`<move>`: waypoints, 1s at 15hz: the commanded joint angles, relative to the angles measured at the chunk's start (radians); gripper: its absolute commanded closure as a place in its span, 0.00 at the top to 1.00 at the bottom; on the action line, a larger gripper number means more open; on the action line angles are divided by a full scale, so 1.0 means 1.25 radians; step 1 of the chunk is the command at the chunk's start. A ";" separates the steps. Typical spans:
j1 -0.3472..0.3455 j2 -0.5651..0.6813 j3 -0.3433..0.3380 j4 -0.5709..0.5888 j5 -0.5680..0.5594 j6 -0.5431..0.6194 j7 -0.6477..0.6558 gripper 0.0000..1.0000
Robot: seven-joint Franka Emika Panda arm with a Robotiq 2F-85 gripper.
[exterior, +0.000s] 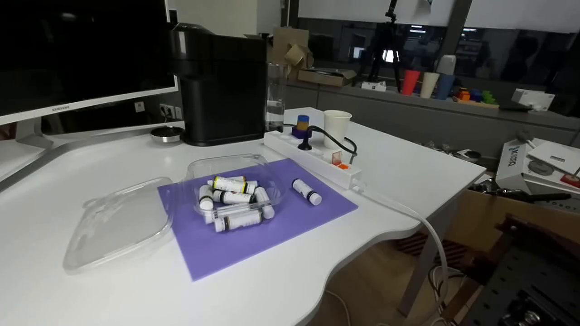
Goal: Turn on the extension cable
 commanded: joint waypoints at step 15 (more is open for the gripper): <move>-0.125 0.096 -0.031 -0.191 -0.242 0.484 0.067 1.00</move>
